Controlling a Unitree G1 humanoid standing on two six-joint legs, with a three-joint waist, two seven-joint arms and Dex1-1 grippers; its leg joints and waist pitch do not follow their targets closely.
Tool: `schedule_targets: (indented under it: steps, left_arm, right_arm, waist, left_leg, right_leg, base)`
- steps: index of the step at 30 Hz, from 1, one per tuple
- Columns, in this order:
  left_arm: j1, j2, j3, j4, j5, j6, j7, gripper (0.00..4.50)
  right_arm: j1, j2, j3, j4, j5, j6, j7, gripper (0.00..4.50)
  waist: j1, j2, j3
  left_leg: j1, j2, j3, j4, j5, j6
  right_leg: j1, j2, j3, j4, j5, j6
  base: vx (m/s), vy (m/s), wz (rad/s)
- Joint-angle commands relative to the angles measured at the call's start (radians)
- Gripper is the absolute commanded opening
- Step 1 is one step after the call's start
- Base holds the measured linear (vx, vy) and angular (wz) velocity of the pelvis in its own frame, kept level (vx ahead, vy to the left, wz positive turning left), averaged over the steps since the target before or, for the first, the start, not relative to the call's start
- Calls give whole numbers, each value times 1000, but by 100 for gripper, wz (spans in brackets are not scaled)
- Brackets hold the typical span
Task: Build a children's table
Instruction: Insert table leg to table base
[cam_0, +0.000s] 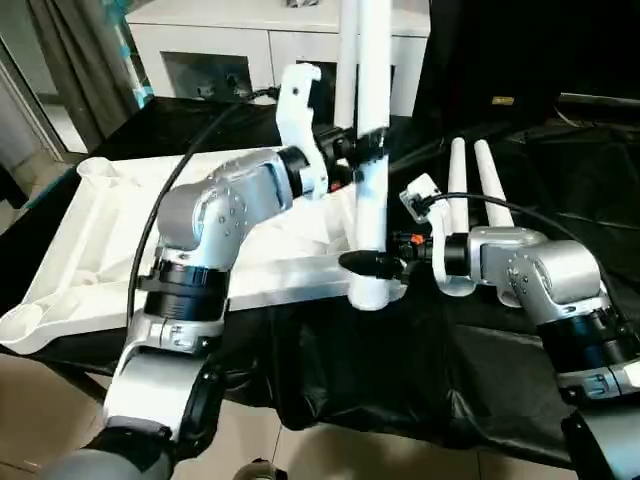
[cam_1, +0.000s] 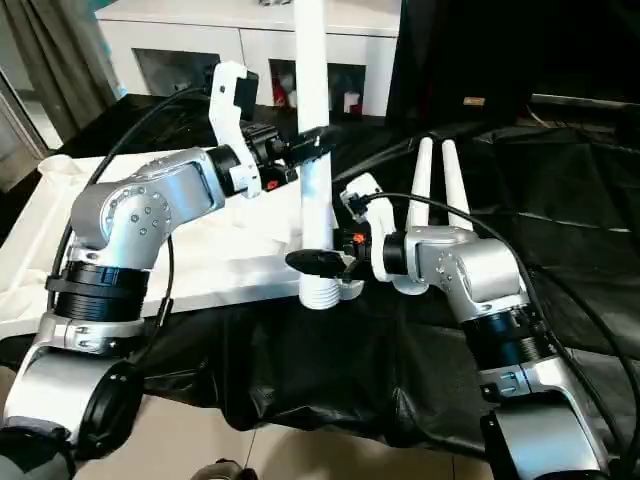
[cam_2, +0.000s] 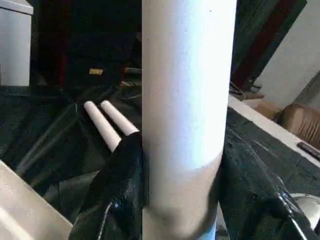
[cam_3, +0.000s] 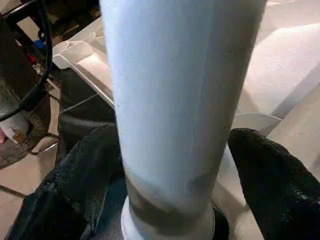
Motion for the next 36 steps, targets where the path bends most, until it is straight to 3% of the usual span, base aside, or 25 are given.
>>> schedule_targets:
  steps: [1,10,20,22,32,33,36]
  left_arm:
    - [2,8,-5,-23,10,-1,-15,175]
    - [-5,-6,-13,-35,-9,9,-26,175]
    - [-5,-1,-8,-37,-6,10,-33,175]
    - [-5,-1,-8,-38,-6,12,-34,175]
    - [2,7,-22,-40,10,4,-39,175]
    - [3,9,-20,-38,10,3,-40,231]
    - [9,9,-5,-31,-5,9,-46,247]
  right_arm:
    - [-31,-12,-4,-14,-4,-4,10,384]
    - [-29,-2,-1,20,-6,-13,20,384]
    - [-35,5,-6,46,-6,-15,22,301]
    - [-36,5,-5,48,-6,-16,23,265]
    - [-36,6,-15,62,-9,-30,23,203]
    - [-35,7,-18,62,-9,-33,20,199]
    - [-30,14,-33,60,-4,-48,14,197]
  waist:
    - [1,-24,-85]
    - [1,-25,-86]
    - [1,-24,-86]
    - [0,-23,-86]
    - [1,-21,-87]
    - [0,-21,-87]
    - [0,-19,-87]
  left_leg:
    - [17,23,-7,-53,-71,34]
    - [17,23,-7,-52,-69,38]
    - [17,22,-7,-52,-70,41]
    - [17,23,-8,-52,-72,39]
    - [17,22,-8,-51,-70,41]
    - [17,23,-8,-51,-70,41]
    - [17,22,-8,-51,-67,41]
  right_leg:
    - [64,-47,38,-67,-9,-226]
    - [64,-47,38,-66,-1,-236]
    - [64,-46,37,-66,1,-237]
    - [64,-46,37,-66,-1,-237]
    - [64,-46,37,-65,9,-241]
    - [64,-46,37,-65,9,-240]
    - [64,-46,37,-63,17,-243]
  base:
    - [0,0,0]
    - [0,0,0]
    - [0,0,0]
    - [0,0,0]
    - [0,0,0]
    - [0,0,0]
    - [0,0,0]
